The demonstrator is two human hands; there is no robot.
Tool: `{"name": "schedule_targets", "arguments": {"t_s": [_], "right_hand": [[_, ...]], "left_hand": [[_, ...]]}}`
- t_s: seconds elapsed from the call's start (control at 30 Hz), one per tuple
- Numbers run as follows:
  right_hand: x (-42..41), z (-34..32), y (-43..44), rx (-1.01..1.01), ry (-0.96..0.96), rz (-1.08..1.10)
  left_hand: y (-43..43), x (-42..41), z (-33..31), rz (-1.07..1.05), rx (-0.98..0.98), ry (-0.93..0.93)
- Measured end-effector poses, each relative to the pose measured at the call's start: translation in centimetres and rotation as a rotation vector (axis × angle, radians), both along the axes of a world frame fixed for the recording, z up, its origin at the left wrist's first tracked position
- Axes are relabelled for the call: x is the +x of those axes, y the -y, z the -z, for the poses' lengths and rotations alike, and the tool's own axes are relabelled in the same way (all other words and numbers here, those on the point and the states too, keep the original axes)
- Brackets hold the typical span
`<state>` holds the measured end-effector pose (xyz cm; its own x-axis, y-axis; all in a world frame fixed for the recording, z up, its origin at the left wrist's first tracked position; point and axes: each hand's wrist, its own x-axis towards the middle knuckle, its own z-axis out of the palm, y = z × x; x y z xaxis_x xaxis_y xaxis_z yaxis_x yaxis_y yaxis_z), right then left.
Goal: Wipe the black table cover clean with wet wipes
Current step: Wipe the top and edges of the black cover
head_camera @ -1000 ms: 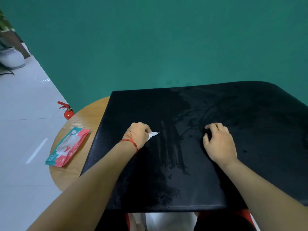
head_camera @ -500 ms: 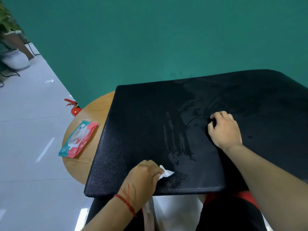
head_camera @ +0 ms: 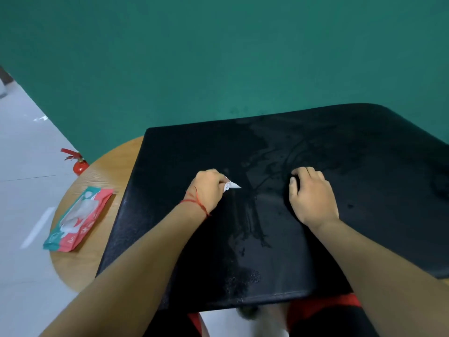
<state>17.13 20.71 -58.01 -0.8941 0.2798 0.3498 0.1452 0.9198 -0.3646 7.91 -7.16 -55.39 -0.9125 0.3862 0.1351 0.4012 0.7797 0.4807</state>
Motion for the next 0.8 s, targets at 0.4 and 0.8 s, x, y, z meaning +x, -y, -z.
{"name": "schedule_targets", "arguments": {"t_s": [0.4,0.8], "right_hand": [[-0.3,0.4,-0.2,0.029,0.001,0.010],[0.1,-0.1,0.2,0.029,0.017,0.015]], "left_hand": [[-2.8,-7.6,-1.6,-0.103,0.001,0.082],[-0.6,6.2,-0.4,0.094,-0.117,0.020]]}}
